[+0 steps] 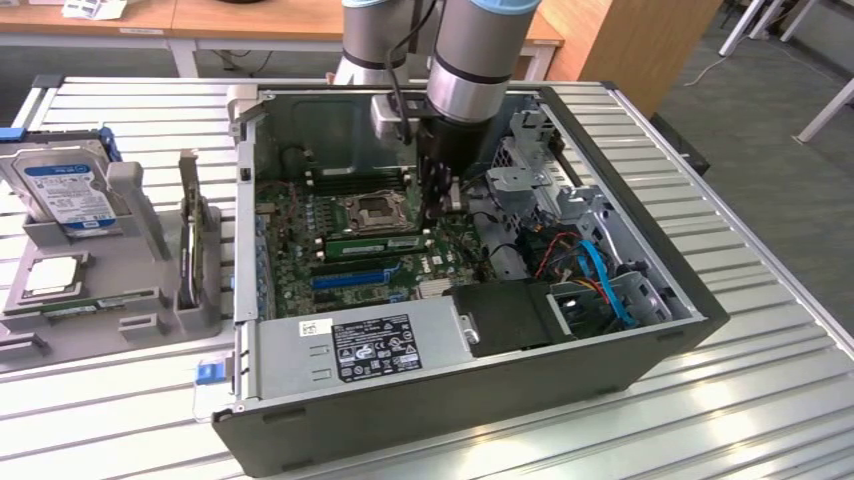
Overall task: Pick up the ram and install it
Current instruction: 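Press down the ram until it locks into place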
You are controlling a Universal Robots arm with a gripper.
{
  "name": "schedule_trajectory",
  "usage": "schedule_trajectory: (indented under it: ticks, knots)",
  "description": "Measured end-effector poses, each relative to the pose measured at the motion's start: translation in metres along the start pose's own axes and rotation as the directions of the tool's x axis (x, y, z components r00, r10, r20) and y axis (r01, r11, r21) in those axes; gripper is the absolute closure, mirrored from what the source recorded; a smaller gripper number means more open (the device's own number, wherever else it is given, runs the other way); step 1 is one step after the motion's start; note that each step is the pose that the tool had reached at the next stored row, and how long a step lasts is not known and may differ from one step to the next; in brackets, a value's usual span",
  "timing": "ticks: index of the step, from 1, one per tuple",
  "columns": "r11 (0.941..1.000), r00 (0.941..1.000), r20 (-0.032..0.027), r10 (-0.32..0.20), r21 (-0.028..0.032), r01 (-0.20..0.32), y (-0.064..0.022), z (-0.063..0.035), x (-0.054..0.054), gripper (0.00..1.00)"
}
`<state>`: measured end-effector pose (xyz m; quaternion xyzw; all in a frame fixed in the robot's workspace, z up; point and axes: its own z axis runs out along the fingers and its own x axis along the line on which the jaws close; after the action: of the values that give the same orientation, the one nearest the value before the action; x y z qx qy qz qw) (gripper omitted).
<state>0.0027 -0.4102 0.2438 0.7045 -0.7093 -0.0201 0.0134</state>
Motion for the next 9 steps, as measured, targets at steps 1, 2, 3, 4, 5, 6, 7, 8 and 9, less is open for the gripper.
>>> schedule_trajectory:
  ticks: [1, 2, 3, 4, 5, 6, 7, 8, 9]
  knots:
    - [1.0, 1.0, -0.0001, 0.0, 0.0, 0.0, 0.0, -0.0007, 0.0, 0.9]
    - [1.0, 1.0, 0.0001, 0.0, 0.0001, 0.0, 0.0, -0.0007, 0.0, 0.9]
    - [1.0, 1.0, 0.0001, 0.0, 0.0001, 0.0, 0.0, -0.0007, 0.0, 0.9]
    - [1.0, 1.0, 0.0001, 0.0, 0.0, 0.0, 0.0, -0.0007, 0.0, 0.9]
    - [1.0, 1.0, 0.0, 0.0, 0.0, 0.0, 0.0, -0.0007, 0.0, 0.9]
    - [1.0, 1.0, 0.0, 0.0, 0.0001, 0.0, 0.0, -0.0007, 0.0, 0.9]
    - [1.0, 1.0, 0.0, 0.0, 0.0, 0.0, 0.0003, -0.0007, 0.0, 0.9]
    - [1.0, 1.0, 0.0, 0.0, 0.0, 0.0, 0.001, -0.0007, 0.0, 0.9]
    - [1.0, 1.0, -0.0001, 0.0, 0.0, 0.0, 0.0019, -0.0007, 0.0, 0.9]
